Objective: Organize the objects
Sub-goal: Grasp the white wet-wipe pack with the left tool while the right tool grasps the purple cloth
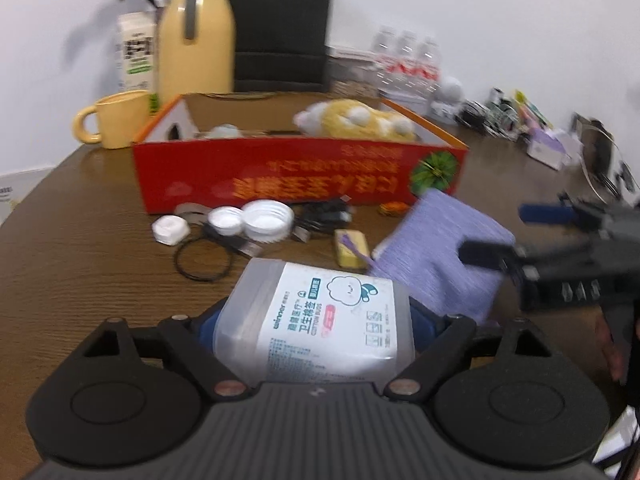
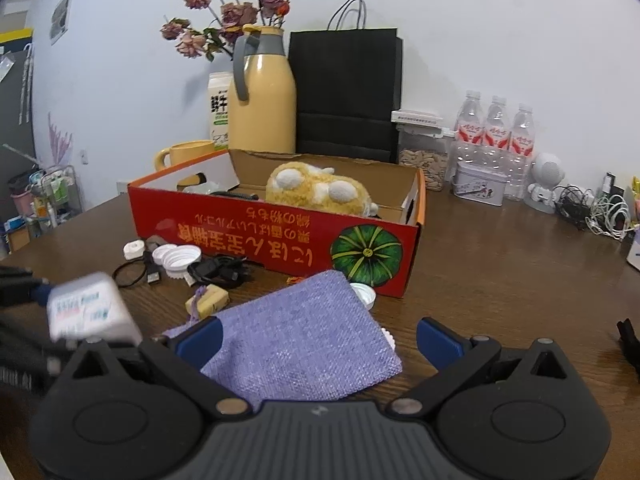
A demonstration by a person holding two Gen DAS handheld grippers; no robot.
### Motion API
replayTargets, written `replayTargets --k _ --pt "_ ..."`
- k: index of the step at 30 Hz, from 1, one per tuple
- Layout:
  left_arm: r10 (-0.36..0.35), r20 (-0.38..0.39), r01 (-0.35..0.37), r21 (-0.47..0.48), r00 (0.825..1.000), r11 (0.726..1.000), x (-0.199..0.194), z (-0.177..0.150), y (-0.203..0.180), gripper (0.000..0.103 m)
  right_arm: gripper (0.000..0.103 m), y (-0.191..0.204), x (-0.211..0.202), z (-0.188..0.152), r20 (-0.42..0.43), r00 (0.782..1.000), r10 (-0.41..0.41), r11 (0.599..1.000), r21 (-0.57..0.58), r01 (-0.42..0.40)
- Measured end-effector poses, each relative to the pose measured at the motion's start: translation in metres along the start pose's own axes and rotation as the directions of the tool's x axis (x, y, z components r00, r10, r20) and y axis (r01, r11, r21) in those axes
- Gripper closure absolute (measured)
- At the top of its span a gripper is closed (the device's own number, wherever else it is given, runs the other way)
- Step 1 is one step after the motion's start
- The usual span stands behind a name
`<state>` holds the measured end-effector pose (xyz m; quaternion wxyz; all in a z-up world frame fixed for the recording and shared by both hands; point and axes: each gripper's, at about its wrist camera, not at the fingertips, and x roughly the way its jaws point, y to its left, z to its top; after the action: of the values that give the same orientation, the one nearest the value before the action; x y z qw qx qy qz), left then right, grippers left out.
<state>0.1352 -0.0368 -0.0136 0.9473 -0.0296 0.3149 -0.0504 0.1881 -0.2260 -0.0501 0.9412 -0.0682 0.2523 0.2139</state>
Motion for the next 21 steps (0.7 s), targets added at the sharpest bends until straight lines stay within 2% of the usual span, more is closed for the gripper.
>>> replayTargets --k 8,16,18,20,21 --pt "0.066 0.009 -0.066 -0.021 0.998 0.998 -0.001 0.005 0.005 0.016 0.000 0.016 0.023 -0.005 -0.101 0.994 0.049 0.994 -0.096 -0.059" --pt "0.068 -0.008 -0.069 -0.051 0.998 0.996 0.000 -0.002 0.013 0.016 0.001 0.021 0.023 -0.007 -0.110 0.993 0.049 0.990 -0.125 -0.063" --pt "0.068 -0.007 -0.068 -0.059 0.998 0.996 -0.001 -0.004 0.015 0.016 0.023 0.021 0.023 -0.007 -0.118 0.991 0.061 0.990 -0.115 -0.075" --pt "0.068 -0.005 -0.068 -0.065 0.998 0.996 -0.002 -0.006 0.017 0.016 0.036 0.017 0.020 -0.008 -0.121 0.986 0.118 0.989 -0.070 -0.127" --pt "0.069 -0.004 -0.069 -0.067 0.998 0.995 -0.003 -0.007 0.018 0.016 0.042 0.019 0.018 -0.009 -0.116 0.986 0.121 0.989 -0.073 -0.129"
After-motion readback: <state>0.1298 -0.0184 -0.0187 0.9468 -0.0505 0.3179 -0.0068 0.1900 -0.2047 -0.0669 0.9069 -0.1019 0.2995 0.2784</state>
